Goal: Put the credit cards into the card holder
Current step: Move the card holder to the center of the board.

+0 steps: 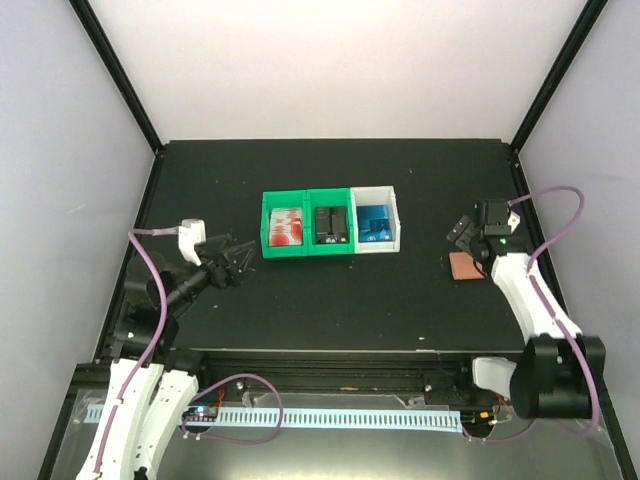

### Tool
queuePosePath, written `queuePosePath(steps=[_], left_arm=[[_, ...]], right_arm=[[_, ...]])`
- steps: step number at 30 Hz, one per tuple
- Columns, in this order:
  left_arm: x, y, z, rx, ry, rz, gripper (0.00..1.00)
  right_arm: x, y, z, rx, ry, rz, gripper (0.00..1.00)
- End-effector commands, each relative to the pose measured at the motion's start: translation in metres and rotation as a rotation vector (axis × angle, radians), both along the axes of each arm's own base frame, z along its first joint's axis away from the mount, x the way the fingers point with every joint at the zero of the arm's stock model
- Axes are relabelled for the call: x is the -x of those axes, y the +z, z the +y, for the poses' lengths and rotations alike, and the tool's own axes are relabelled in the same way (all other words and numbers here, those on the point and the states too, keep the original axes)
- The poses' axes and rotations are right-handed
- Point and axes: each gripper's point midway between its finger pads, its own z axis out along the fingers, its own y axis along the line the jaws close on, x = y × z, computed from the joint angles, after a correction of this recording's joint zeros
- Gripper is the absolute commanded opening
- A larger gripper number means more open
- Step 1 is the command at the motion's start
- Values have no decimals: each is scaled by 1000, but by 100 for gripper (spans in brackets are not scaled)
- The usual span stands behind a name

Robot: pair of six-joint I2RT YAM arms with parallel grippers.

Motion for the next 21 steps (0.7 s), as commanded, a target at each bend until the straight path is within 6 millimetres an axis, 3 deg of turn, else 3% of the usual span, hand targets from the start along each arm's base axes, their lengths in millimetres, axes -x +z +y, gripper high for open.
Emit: queuePosePath(steps=[1,3,7,12,21], left_arm=[[5,11,-6,-5,-39,-61,99],[5,10,-6,-7,-37,-57,99],[7,15,-8,-5,-42,-70,99],[8,15,-9,-10,-43,-62,99],[9,21,-10,-38,-37,-80,99]], right_arm=[[-4,-34,-37,-3,-192,67,100],[-4,-54,-46,-45,-226,103,100],[-14,-81,-43,-139,-207,150,100],[-20,-101,-39,-172,-196,214,100],[-10,-128,-46,-95,-215,324,97]])
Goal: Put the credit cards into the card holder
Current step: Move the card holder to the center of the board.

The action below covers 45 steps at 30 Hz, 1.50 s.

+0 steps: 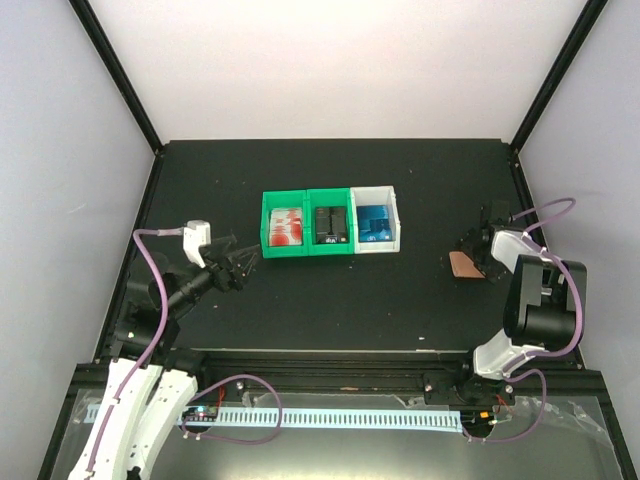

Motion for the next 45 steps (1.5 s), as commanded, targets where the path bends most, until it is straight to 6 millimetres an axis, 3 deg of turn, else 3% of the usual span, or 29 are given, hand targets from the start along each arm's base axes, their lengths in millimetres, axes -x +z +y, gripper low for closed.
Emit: queuePosePath(steps=[1,8,15,24,30,33,38,42,45], left_arm=[[3,20,1,-24,13,-62,99],[3,20,1,-40,15,-61,99],[8,12,-7,-38,-42,-64,99],[7,-10,-23,-39,-146,25,99],[7,-31,-33,-38,-213,108,99],[8,-41,-34,-44,-224,138,99],[11,-54,-38,-44,-241,174,99],[11,-65,-42,-40,-252,209,99],[11,-68,-45,-41,-254,227,99]], right_arm=[[1,-15,-1,34,3,48,96],[-1,-18,24,23,117,82,93],[21,-7,59,8,217,43,89],[39,14,125,-132,400,-14,80],[45,5,165,-163,485,16,80],[52,-1,192,-188,534,36,80],[72,1,265,-295,683,45,80],[85,15,322,-392,804,22,81],[81,34,342,-438,848,-47,82]])
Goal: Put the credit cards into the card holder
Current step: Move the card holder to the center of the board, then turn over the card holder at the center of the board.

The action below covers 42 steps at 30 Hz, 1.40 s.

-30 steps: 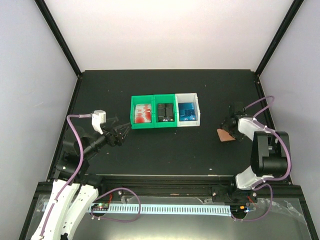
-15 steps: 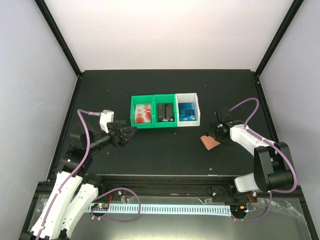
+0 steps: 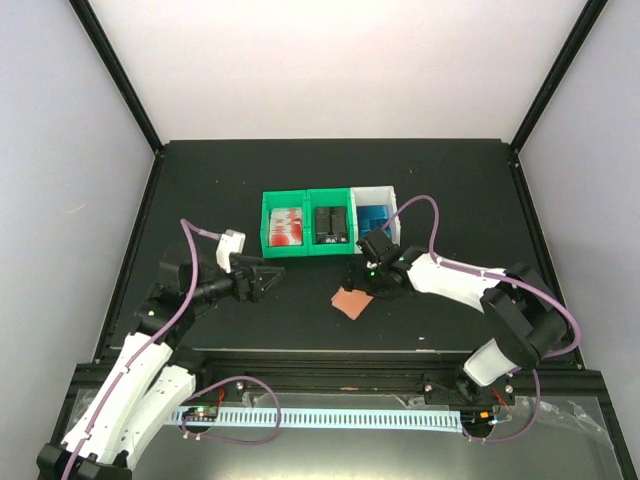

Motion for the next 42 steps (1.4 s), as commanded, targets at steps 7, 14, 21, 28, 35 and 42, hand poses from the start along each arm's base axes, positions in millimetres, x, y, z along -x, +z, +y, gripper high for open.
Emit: queuePosePath(steps=[7,14,21,28,35,42], left_arm=[[4,-22,-19,-9,-34,85,99],[-2,-67,-44,-147,-60,261,99],[-11,-92,-87,-238,-108,332,89],[-26,-135,-120,-356,-119,410,66],[-39,-168,-134,-448,-108,433,43],[-39,-187,-139,-478,-126,453,34]], right_arm=[[-12,65,7,-114,-37,-213,84],[11,31,-22,-70,-102,-168,81],[29,12,-12,-238,-106,-143,68],[34,-2,7,-389,-137,-89,55],[33,-11,-2,-365,-189,-89,54],[35,-10,8,-407,-138,-87,54]])
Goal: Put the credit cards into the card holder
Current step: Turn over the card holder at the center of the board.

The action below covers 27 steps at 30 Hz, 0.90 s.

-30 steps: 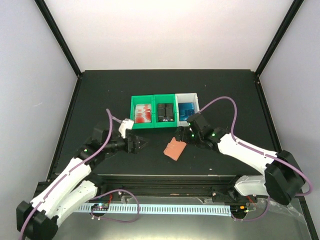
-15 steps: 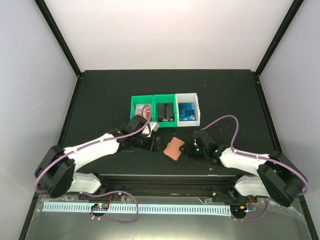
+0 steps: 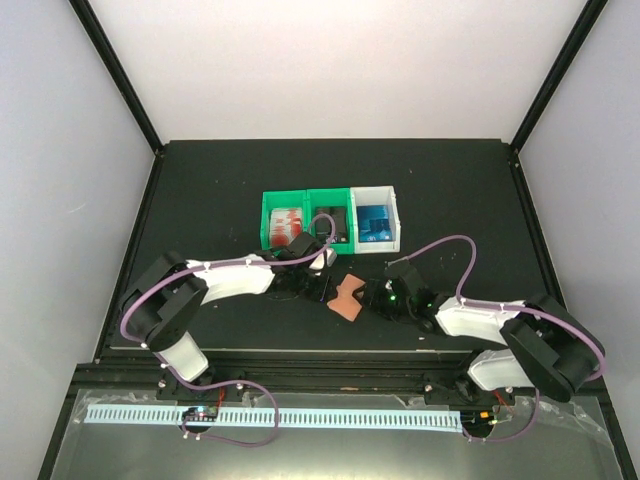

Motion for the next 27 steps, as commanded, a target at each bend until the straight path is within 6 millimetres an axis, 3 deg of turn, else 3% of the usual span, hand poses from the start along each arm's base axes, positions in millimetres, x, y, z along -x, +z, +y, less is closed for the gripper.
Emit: queuePosePath(steps=[1,5,10,18,27], left_arm=[[-10,3,-13,10,-17,-46,34],[-3,-5,-15,11,-33,-8,38],[1,-15,-8,-23,-6,18,52],[15,-19,-8,-1,47,148,51],[21,20,-30,242,175,264,45]], right_arm=[[3,-2,7,-39,32,-5,54],[4,-1,11,-47,65,-13,54],[5,-9,7,-1,71,0,50],[10,-23,1,38,63,48,44],[16,-29,1,10,47,83,40]])
